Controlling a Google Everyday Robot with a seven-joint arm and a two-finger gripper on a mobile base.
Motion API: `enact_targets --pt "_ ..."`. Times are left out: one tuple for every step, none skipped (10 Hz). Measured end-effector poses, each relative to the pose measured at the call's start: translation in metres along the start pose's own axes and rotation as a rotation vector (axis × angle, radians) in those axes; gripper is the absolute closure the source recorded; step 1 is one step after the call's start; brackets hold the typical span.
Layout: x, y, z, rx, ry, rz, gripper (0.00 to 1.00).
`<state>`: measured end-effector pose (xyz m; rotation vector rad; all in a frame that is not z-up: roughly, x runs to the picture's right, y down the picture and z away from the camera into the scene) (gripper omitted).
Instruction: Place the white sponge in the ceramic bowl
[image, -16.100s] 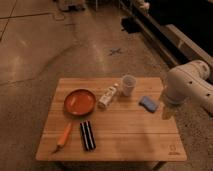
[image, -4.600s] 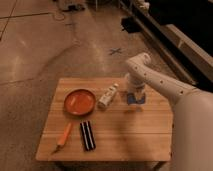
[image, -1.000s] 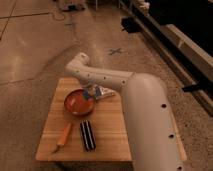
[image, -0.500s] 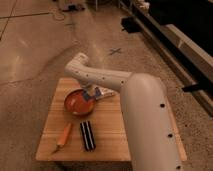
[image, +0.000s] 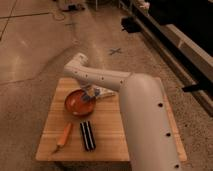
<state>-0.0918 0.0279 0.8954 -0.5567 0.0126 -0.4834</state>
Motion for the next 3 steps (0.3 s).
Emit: enact_targets --pt "-0.0007 -0.0003 0.0003 0.0 0.0 -0.001 0.41" --pt "-0.0011 -0.0001 0.0009 -0.001 0.0 -0.002 0.41" --pt "-0.0013 -0.0003 0.001 -0.001 0.0 -0.004 0.41"
